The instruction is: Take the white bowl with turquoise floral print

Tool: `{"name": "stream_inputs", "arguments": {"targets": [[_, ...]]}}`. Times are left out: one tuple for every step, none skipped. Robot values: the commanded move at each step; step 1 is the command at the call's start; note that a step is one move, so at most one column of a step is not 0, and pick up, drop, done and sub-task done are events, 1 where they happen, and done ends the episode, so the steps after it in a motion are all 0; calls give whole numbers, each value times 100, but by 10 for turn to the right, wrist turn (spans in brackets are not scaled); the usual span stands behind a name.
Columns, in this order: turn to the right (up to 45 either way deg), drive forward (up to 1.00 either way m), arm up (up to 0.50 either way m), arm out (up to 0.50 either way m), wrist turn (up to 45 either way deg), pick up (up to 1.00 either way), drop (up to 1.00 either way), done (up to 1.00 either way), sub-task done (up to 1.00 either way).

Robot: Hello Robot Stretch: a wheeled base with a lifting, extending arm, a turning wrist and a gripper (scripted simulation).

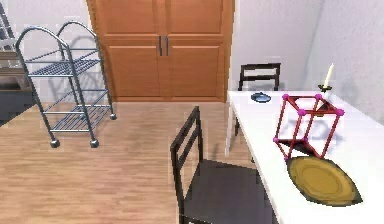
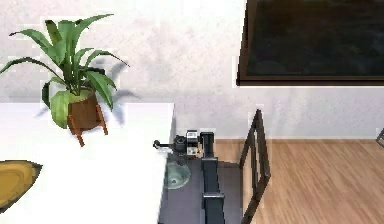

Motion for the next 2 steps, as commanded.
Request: {"name": "stream_inputs", "arguments": {"targets": [[0, 0, -30, 0, 0, 0, 0, 0, 0], [0, 0, 0, 0, 0, 100, 0, 0, 0]]}}
